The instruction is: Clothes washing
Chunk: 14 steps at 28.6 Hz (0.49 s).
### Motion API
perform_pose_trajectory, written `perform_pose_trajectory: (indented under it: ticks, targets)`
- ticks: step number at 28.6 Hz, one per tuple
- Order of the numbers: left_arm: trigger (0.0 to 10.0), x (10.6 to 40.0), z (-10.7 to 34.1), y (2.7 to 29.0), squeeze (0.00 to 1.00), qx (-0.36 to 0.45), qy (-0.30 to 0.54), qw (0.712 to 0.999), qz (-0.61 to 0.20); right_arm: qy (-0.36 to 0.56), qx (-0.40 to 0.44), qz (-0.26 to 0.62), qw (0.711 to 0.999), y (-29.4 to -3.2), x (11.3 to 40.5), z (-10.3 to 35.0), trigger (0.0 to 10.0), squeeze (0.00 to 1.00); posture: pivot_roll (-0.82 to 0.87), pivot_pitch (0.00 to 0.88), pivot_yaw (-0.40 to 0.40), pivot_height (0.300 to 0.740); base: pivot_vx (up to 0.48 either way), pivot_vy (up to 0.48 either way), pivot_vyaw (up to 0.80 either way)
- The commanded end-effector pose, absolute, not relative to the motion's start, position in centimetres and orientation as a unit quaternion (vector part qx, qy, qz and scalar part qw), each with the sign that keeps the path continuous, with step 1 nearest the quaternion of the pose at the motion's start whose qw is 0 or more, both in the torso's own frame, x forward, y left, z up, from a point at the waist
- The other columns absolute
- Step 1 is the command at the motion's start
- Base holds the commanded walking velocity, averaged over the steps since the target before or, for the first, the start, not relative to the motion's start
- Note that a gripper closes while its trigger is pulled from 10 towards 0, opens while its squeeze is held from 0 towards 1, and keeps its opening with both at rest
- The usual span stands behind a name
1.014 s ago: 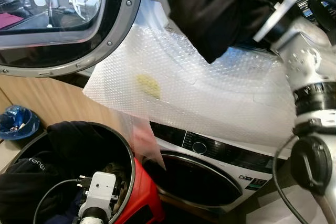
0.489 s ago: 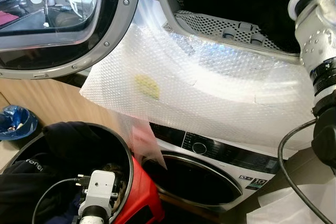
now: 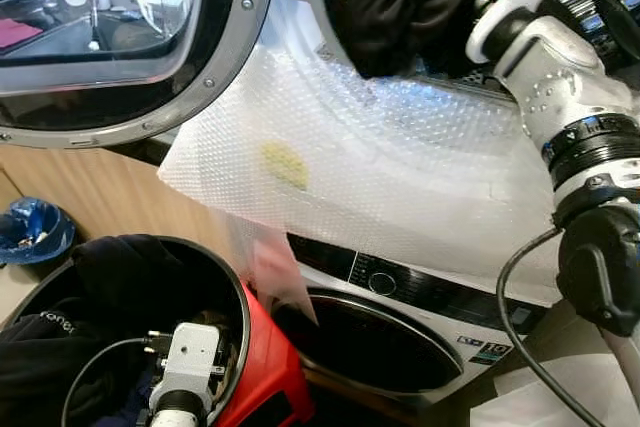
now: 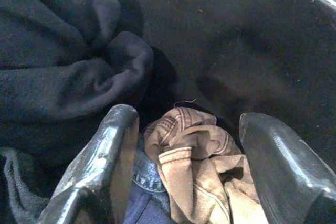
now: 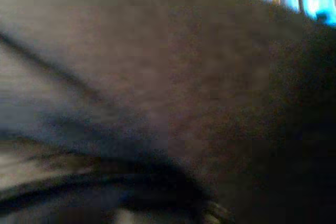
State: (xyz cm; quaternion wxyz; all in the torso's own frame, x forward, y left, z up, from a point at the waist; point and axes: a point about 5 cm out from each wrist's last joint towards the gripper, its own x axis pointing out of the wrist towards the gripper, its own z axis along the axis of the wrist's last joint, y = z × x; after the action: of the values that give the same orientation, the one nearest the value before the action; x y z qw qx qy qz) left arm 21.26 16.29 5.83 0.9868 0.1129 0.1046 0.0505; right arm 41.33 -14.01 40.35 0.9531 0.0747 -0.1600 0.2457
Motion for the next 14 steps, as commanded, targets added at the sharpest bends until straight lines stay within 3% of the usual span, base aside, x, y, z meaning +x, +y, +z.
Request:
perform_pose_trajectory:
  ticks: [1,2,4,10,13,14]
  targets:
    - [10.0,19.6,2.6,15.6,0.0,0.11,0.184,0.976,0.03,-0.189,0.115,0.064,0.973,-18.3,41.1,42.4,10.0,0.0,0.03,0.176,-0.091,0.74,0.0,0.0,0.0]
    - [10.0,19.6,2.6,15.5,0.0,0.11,0.183,0.977,0.031,-0.192,0.121,-0.118,0.967,-23.0,40.4,42.3,10.0,0.0,0.04,0.175,-0.097,0.74,0.0,0.0,0.0]
    - [10.0,19.6,2.6,15.5,0.0,0.11,0.182,0.977,0.03,-0.197,0.107,-0.152,0.963,-23.9,40.1,42.5,10.0,0.0,0.04,0.175,-0.097,0.74,0.0,0.0,0.0]
    - [10.0,19.6,2.6,15.4,0.0,0.106,0.182,0.977,0.031,-0.2,0.081,-0.091,0.972,-22.3,40.6,42.0,10.0,0.0,0.03,0.179,-0.095,0.74,0.0,0.0,0.0]
    - [10.0,19.6,2.7,15.3,0.0,0.107,0.182,0.977,0.027,-0.181,0.097,-0.016,0.979,-20.6,41.2,40.8,10.0,0.0,0.04,0.18,-0.093,0.74,0.0,0.0,0.0]
    - [10.0,19.6,2.7,15.3,0.0,0.108,0.182,0.977,0.026,-0.163,0.093,0.049,0.981,-18.9,41.6,40.1,10.0,0.0,0.03,0.18,-0.091,0.74,0.0,0.0,0.0]
